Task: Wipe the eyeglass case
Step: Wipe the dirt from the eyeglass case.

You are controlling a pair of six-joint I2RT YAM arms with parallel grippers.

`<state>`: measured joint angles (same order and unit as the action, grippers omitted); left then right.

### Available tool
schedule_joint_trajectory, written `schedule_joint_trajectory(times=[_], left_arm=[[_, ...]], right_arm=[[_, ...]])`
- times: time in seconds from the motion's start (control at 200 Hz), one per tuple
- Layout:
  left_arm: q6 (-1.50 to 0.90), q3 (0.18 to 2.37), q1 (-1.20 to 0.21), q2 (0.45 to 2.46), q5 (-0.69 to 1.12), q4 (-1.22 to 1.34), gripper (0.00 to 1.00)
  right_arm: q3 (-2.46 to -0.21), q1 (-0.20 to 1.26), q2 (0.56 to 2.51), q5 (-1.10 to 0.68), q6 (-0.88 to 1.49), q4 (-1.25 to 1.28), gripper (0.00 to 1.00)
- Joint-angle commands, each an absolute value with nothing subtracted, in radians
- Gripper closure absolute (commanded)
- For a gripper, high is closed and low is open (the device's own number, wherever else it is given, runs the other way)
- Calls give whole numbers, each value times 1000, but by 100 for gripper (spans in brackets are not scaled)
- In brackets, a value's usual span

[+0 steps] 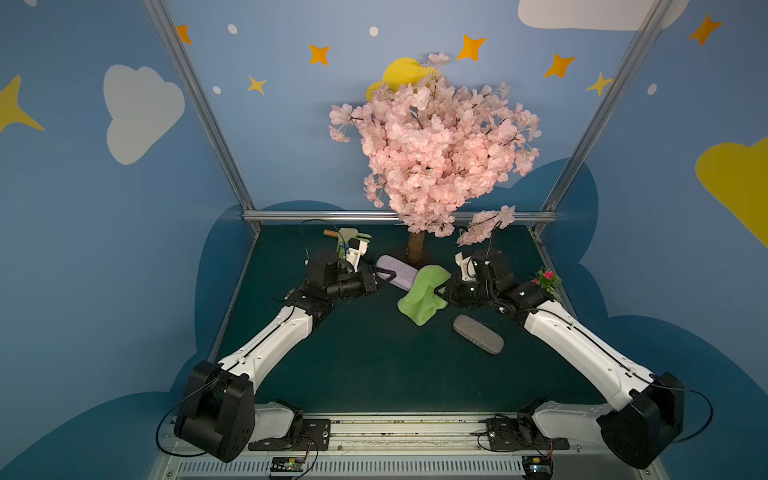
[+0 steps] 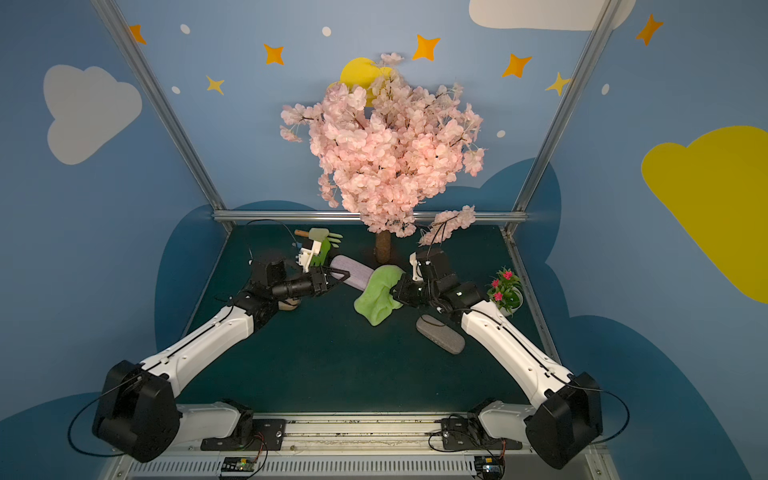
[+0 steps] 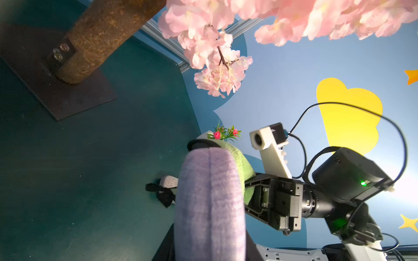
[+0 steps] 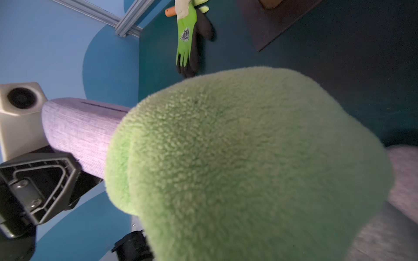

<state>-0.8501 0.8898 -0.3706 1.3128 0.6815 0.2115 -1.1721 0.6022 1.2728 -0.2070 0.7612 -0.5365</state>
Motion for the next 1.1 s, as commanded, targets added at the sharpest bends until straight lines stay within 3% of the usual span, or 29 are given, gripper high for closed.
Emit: schedule_joint_trajectory(times=[0.0, 0.205, 0.31, 0.566, 0.691, 0.816, 1.096], left_arm=[[-776, 924, -393, 1282, 705, 210, 97], [-752, 949, -453, 1323, 701, 220, 97], [-745, 959, -471, 1335, 711, 242, 97], [-692, 946, -464, 1286, 738, 259, 97], [-676, 938, -447, 1270, 730, 264, 97], [-637, 936, -449, 1272, 723, 258, 97], [-292, 887, -555, 1223, 622, 192, 97]], right_arm=[[-1304, 664, 1261, -61, 596, -664, 100], [-1413, 776, 1401, -351, 703, -480, 100], [-1359, 790, 1430, -427, 812, -322, 100], [-1078, 624, 1353, -506, 919, -292, 100], [-991, 516, 1264, -458, 848, -405, 100], [-1085, 489, 1218, -311, 715, -591, 100], [-1349, 654, 1357, -388, 688, -548, 100]])
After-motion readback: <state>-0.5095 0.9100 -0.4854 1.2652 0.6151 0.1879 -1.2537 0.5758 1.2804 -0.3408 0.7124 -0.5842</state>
